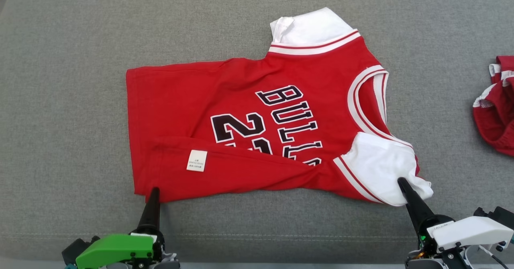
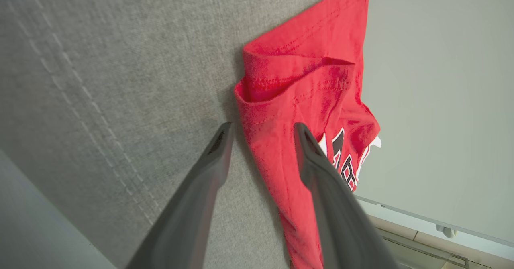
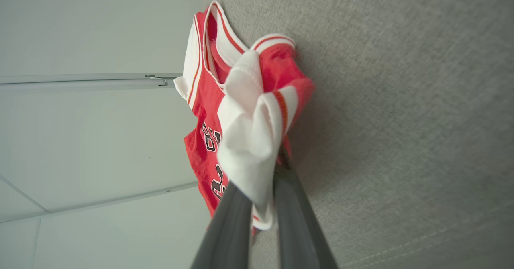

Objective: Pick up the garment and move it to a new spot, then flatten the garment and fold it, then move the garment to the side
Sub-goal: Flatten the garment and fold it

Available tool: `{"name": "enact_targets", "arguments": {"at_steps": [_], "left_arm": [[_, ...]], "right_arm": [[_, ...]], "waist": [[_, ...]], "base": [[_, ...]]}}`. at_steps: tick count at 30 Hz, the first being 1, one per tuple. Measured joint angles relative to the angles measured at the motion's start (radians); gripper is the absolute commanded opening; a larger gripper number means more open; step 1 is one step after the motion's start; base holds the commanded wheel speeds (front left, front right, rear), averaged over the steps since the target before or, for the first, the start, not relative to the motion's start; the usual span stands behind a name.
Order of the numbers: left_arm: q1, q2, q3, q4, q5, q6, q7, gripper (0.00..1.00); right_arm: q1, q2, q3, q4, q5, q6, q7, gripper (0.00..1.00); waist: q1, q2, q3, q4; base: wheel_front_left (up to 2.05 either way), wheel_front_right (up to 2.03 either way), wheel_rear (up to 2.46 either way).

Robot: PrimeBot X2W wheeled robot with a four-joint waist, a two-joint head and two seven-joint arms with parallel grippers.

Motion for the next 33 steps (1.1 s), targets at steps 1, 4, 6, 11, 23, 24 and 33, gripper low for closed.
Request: {"name": "enact_targets", "arguments": {"at_steps": [1,4,6,11,23,24,33], "left_arm": [[-0.011,0.0,-0.001,0.003,0.0,0.0,0.0,0.75],[-0.042,0.0,-0.004,0.007,0.0,-0.001,0.0,0.72],[-0.065,0.0,-0.007,0.01,-0.002,-0.005,-0.002,0.65],[-0.089,-0.001,-0.03,0.016,-0.018,-0.02,-0.009,0.14],[-0.081,-0.001,-0.016,0.027,-0.033,-0.053,-0.012,0.0],[-0.077,-0.001,-0.014,0.028,-0.033,-0.054,-0.018,0.0],[-0.022,-0.002,0.006,0.028,-0.033,-0.061,-0.021,0.0]], "right_arm": [[0.0,0.0,0.0,-0.001,0.0,0.0,0.0,0.0],[0.0,0.001,0.001,-0.002,-0.002,0.0,0.0,0.0],[0.0,0.002,0.002,-0.002,-0.006,0.0,0.0,0.0],[-0.002,0.007,0.002,-0.001,-0.006,0.0,0.0,0.0],[-0.002,0.011,-0.02,0.028,-0.006,0.0,-0.007,0.0],[-0.001,0.011,-0.024,0.031,-0.006,0.0,-0.007,0.0],[0.012,0.009,-0.034,0.051,-0.005,0.0,-0.01,0.0]], "waist": [[0.0,0.0,0.001,-0.001],[0.0,0.0,0.004,-0.003],[0.0,0.0,0.007,-0.006],[0.0,0.0,0.011,-0.011],[0.0,0.0,0.003,-0.002],[0.0,0.0,0.002,0.001],[0.0,0.0,-0.015,0.039]], "base": [[0.0,0.0,0.0],[0.0,0.0,0.0],[0.0,0.0,0.0],[0.0,0.0,0.0],[0.0,0.0,0.0],[0.0,0.0,0.0],[0.0,0.0,0.0]]}}
